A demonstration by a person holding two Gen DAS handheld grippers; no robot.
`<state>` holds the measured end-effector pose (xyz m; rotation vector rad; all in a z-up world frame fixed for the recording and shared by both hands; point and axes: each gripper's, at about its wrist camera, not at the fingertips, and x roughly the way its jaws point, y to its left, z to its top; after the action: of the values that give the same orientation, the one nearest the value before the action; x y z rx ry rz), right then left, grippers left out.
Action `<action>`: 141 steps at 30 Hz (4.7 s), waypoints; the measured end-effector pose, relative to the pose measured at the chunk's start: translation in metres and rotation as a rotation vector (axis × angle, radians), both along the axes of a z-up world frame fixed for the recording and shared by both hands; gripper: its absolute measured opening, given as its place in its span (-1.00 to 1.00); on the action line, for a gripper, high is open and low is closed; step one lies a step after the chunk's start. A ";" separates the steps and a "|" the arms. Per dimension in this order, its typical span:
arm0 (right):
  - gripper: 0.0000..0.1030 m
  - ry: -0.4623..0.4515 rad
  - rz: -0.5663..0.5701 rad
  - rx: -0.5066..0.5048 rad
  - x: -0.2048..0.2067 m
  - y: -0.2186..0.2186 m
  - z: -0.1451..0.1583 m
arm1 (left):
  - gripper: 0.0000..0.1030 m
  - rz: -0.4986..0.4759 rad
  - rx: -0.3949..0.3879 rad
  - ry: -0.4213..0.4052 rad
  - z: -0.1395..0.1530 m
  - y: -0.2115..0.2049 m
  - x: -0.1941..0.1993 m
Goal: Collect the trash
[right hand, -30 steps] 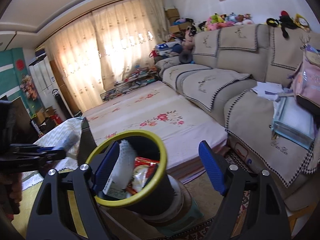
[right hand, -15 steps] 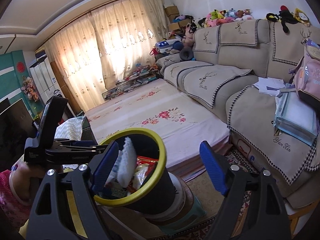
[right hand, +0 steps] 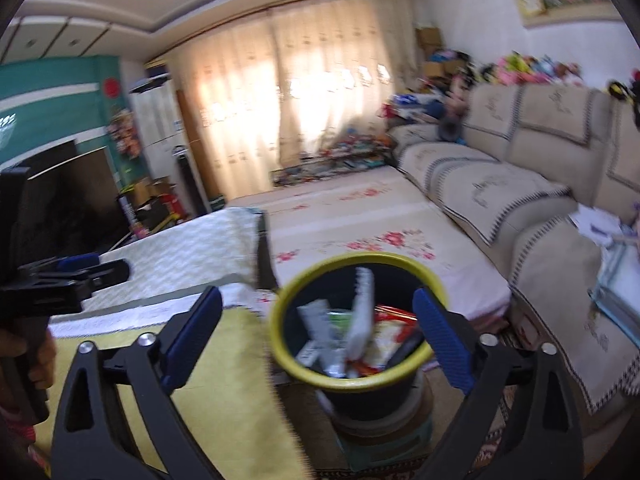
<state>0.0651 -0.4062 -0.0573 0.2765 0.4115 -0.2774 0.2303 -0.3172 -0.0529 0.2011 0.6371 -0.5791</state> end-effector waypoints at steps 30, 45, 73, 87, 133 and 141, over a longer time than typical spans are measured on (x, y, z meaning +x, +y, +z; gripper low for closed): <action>0.87 0.010 0.204 -0.143 -0.032 0.128 0.059 | 0.91 0.481 -0.092 -0.139 0.032 0.246 -0.151; 0.87 0.014 0.192 -0.133 -0.029 0.123 0.056 | 0.91 0.467 -0.088 -0.130 0.028 0.238 -0.148; 0.87 0.020 0.190 -0.123 -0.026 0.120 0.051 | 0.91 0.454 -0.086 -0.129 0.025 0.237 -0.146; 0.87 0.020 0.190 -0.118 -0.024 0.120 0.046 | 0.91 0.453 -0.084 -0.127 0.024 0.236 -0.146; 0.87 0.035 0.201 -0.116 -0.017 0.122 0.039 | 0.91 0.435 -0.096 -0.096 0.020 0.236 -0.140; 0.87 0.050 0.206 -0.111 -0.011 0.125 0.032 | 0.91 0.422 -0.116 -0.078 0.015 0.236 -0.130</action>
<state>0.0540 -0.2813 -0.0249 0.1172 0.4689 -0.1050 0.0999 -0.0817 -0.0381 -0.0221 0.5476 -0.1988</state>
